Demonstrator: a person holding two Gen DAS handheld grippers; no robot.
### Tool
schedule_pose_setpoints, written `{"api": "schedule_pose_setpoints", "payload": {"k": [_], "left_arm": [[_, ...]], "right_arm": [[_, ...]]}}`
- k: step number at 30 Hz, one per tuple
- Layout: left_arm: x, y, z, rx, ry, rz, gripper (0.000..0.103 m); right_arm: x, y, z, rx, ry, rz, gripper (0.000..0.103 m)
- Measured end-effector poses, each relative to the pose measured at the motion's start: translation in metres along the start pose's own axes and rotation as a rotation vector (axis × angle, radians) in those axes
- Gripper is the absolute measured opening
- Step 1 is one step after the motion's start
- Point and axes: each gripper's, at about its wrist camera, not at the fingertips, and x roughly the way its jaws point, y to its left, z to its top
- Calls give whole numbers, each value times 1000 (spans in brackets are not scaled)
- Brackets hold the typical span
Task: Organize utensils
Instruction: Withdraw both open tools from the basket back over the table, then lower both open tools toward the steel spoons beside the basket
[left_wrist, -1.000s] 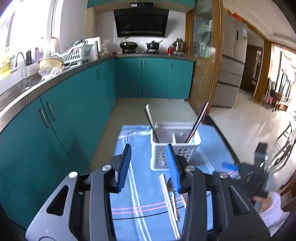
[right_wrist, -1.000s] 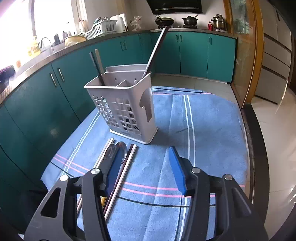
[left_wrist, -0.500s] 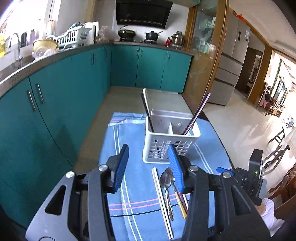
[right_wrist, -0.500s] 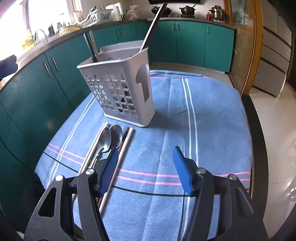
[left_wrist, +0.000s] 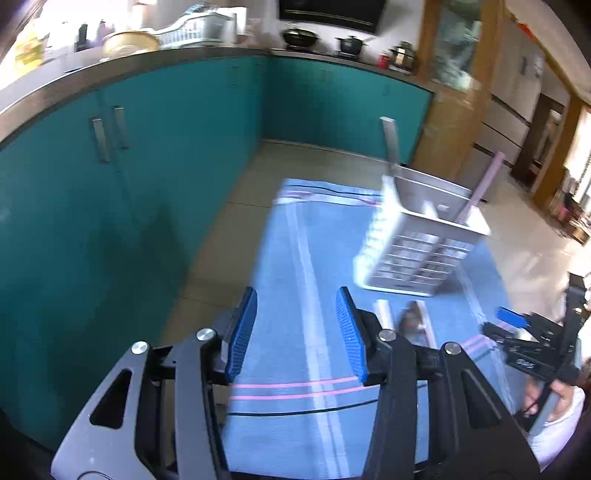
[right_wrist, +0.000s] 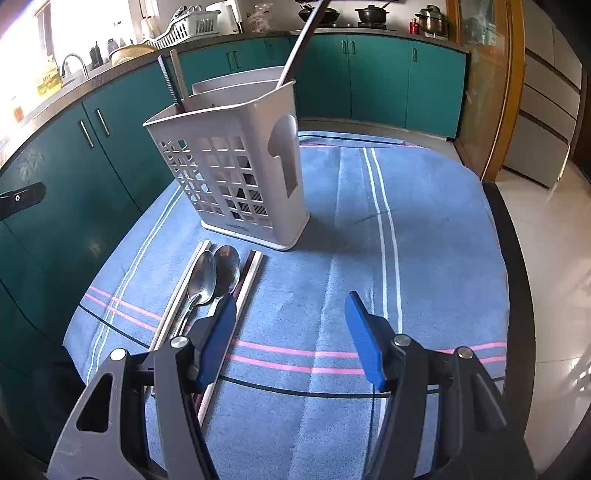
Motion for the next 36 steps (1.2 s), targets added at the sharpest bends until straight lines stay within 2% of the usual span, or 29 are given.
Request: {"api": "schedule_pose_setpoints", "payload": {"k": [3,4,5,7,11,13,16,19,22,26,32,36], "left_arm": [[3,26,6,-15,-31,72,45],[6,35,9,-19,-39,125,45],[6,43,12,-28,-36,145,45],[3,57,16,-48,-43,148,45],[-13,87,31,-113,-112,200,45],[-17,91,42,-151,-145,180,45],[-12,73,47,-160,-155,112,47],[17,28,36,-86,-98,8,47],[67,-25,12,-15,27,-119,43],[118,-60,-15,-25,151,-206,39],[150,-81,-39,0,238,-188,36],[161,-91,-42,37,273,-159,36]], "right_arm": [[2,-2,-1,10,6,2,60],[2,-2,-2,12,8,-1,60],[1,-2,-2,12,8,-2,60],[-2,-3,-3,11,3,-3,60],[-2,-6,-1,10,1,-15,60],[1,-5,1,9,5,-17,60],[4,2,4,-3,6,-16,60],[13,8,9,-10,16,-12,60],[29,13,16,-6,42,7,59],[54,29,18,-32,107,0,55],[84,45,9,-113,201,-72,54],[89,45,8,-122,201,-80,54]]}}
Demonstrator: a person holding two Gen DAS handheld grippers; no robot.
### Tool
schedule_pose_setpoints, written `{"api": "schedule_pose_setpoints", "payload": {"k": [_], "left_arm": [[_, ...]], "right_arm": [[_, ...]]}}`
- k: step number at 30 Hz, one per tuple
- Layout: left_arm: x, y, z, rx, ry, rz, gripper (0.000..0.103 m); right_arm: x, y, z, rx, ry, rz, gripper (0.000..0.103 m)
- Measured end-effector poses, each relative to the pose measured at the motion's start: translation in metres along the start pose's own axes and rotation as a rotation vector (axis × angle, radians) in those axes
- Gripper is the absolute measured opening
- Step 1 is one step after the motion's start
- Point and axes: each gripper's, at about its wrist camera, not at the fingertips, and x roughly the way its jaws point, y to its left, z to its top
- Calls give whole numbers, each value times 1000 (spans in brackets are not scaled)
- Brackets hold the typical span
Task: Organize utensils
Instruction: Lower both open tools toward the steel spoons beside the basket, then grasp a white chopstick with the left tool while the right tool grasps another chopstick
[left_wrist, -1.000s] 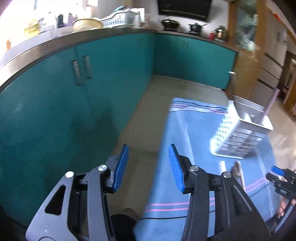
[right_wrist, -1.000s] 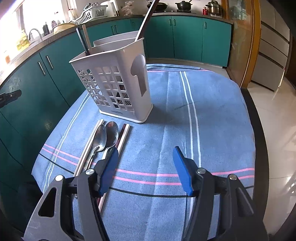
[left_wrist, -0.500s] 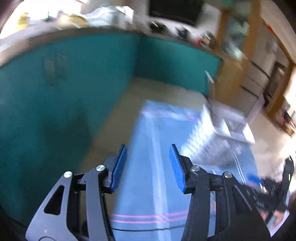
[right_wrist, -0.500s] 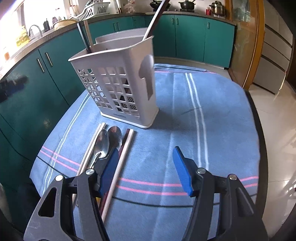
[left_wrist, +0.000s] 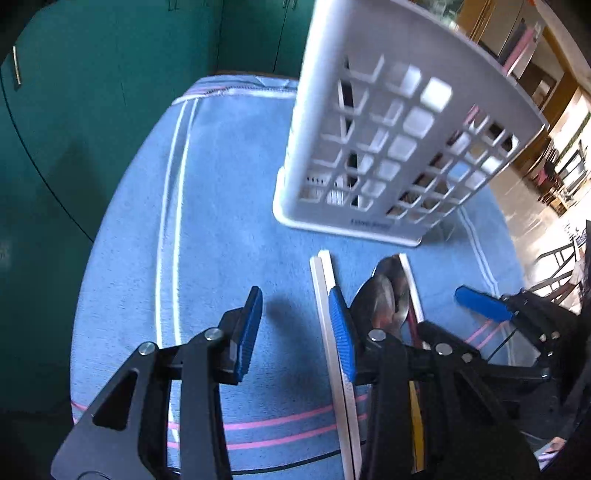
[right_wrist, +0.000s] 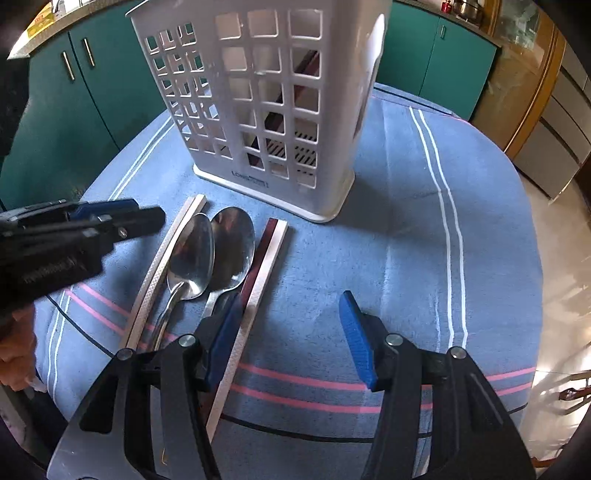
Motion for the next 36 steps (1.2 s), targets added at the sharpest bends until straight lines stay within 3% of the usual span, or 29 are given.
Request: {"api": "schedule_pose_setpoints", "payload": {"k": [3,4,5,8,13,16,19,26,30,33,34,36], "left_arm": [[5,-1,-1,-11,3,9,36],[6,-1,-1,-11,0,15,35],[11,0,-1,-13,-1,21,32],[10,5,0,-14,6,20,26],[8,6,2,-18,23,2,26],[9,-2,-1,7,43,-21,27],[9,-11,-2,57,38,8,27],[11,-4,5,25,60,14,21],[13,-16,3,67,60,56,21],[14,-21,3,82,59,81,21],[14,-20,4,75,59,77,21],[12,-15,4,62,59,75,10]], "right_arm": [[1,-6,1,11,3,-21,54],[1,-10,0,9,12,-48,46],[4,-12,-1,8,25,-66,46],[3,-21,-3,45,18,-28,46],[-2,-13,3,39,-12,71,46],[6,-2,4,14,7,47,46],[10,3,8,16,5,39,46],[10,-13,16,43,17,8,46],[13,-14,17,40,26,83,46],[16,-6,17,12,31,67,46],[16,-4,18,0,30,53,46],[17,-5,20,-8,32,38,44]]}}
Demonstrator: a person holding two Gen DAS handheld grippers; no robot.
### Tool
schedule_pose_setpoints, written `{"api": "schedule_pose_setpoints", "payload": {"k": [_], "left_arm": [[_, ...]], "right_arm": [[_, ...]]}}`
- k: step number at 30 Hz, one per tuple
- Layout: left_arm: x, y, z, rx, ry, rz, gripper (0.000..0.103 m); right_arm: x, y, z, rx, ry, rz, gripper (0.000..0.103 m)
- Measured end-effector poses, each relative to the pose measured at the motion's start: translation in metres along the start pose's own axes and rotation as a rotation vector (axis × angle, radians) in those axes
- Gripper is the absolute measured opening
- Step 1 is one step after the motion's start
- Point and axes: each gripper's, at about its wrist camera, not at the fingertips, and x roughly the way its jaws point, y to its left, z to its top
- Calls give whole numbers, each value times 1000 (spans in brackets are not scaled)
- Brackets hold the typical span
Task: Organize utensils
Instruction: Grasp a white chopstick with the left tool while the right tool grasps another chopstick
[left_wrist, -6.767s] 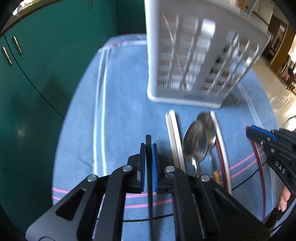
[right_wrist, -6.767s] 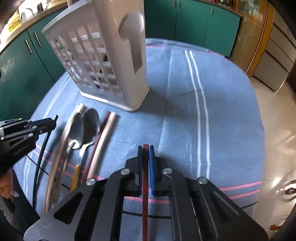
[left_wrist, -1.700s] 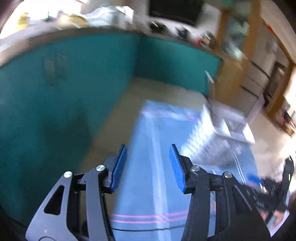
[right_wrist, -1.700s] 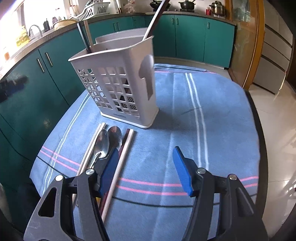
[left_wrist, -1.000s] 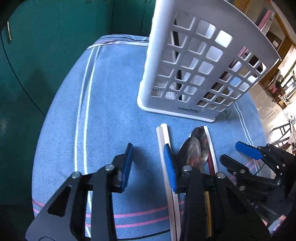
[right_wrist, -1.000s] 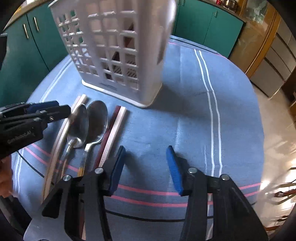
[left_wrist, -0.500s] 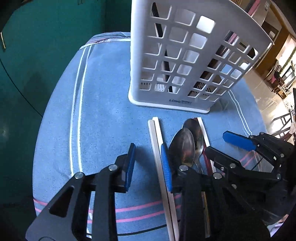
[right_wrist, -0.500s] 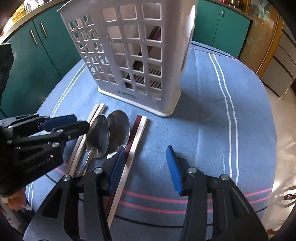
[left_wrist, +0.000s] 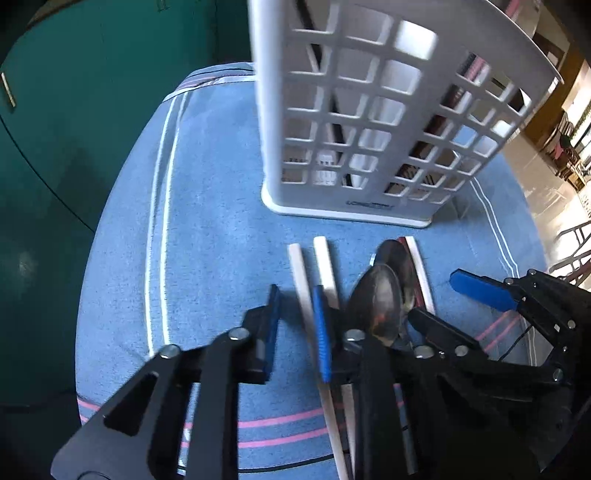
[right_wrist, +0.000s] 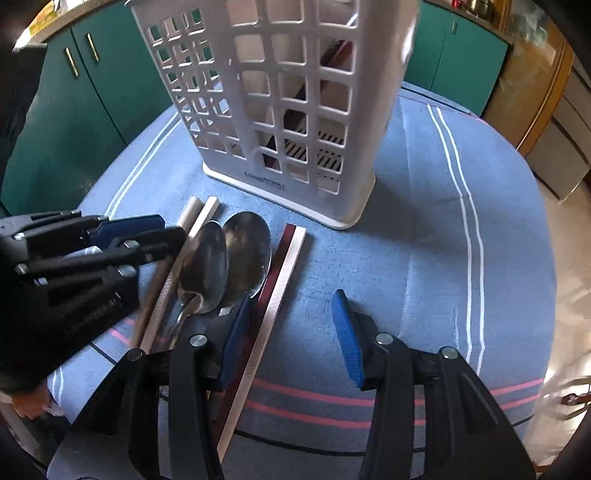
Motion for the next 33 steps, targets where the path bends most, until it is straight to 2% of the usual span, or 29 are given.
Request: {"api": "schedule_pose_setpoints", "payload": {"k": [2,3,5,7,10,16,17,19,21,25,26,27,28,30,33], "left_arm": [[-1,6,-1,-11,1,-14,9],[-2,8,-2,-14,2,-17,9],[-4,11,-5,-19,4,-14,8],[-7,14,-6,-33,0,-25,7],[-14,14,-5,-35,-24,-49,7],[-12,10,-1,-23,-16,-42,7],[-9,11,1,-21,-8,-34,7],[-2,11,5,-15,4,-17,8],[1,11,6,-12,14,-8,12],[4,11,8,-7,11,-1,13],[4,10,8,-4,9,2,13],[7,13,11,-3,7,3,13],[7,13,11,0,5,5,13],[6,12,9,-2,1,12,7],[-2,14,5,-23,-15,2,7]], "right_arm": [[-2,-2,-2,17,3,-11,31],[-1,-6,0,28,6,-18,20],[-3,-23,-1,68,8,-3,18],[-12,-37,-5,93,-20,19,7],[-33,-53,-8,117,-87,36,6],[-21,-78,0,142,-44,-13,8],[-16,-77,1,137,-31,-17,10],[-4,-81,5,123,-9,-47,26],[3,-78,6,108,2,-63,31],[15,-82,15,71,0,-120,36],[16,-78,18,72,1,-119,36],[17,-78,22,79,1,-95,23],[16,-75,23,83,0,-68,6],[19,-57,28,77,4,-65,0],[10,-52,25,68,-34,-62,0]]}}
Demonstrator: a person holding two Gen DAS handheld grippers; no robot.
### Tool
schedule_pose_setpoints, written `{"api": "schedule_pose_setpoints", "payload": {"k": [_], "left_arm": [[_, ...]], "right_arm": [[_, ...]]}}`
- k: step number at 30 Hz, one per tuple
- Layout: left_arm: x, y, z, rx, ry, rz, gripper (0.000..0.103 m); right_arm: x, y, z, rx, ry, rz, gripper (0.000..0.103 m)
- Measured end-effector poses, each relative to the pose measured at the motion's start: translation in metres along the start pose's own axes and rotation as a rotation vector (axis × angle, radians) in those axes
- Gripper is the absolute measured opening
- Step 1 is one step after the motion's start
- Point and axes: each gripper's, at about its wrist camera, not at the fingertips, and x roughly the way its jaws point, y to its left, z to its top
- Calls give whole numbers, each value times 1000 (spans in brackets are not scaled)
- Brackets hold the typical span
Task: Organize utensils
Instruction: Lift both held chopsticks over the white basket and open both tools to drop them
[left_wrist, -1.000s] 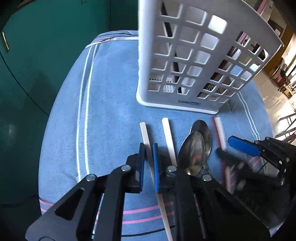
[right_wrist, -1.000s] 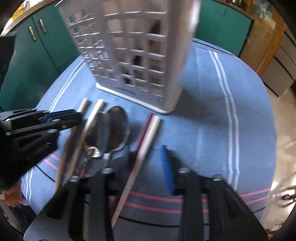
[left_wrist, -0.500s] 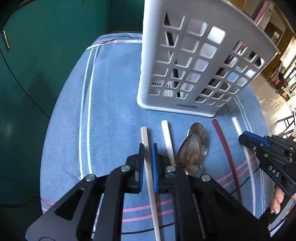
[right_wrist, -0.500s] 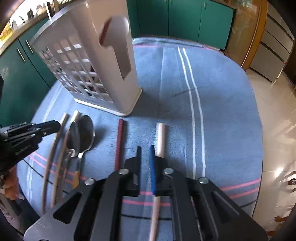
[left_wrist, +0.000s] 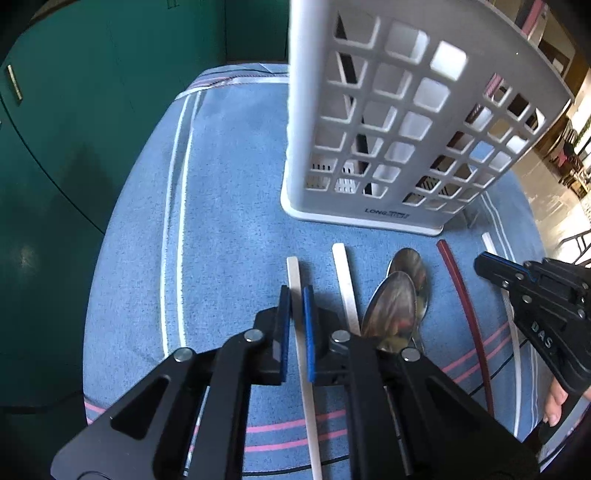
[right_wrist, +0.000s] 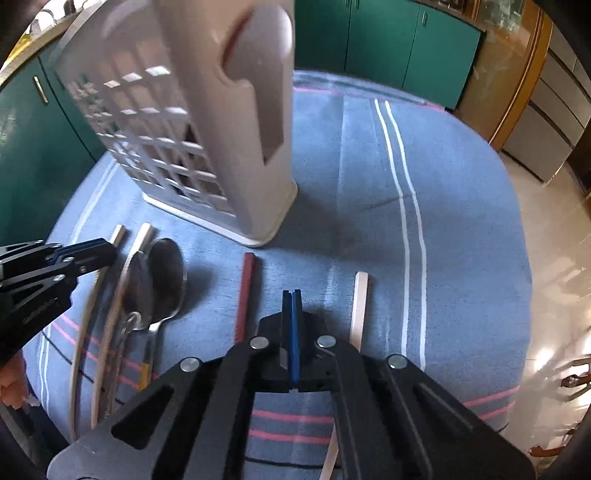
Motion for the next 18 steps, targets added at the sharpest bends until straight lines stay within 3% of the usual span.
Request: {"api": "schedule_pose_setpoints", "payload": {"k": [9,18], "left_arm": [[-64,-3,2,-1,-181,31,6],[-131,-4,7,-4,-352,37,6]], "right_arm": [[-80,19,-1,-24,-253,-80,0],[-150,31,-10,-41,-420,-90,0]]}}
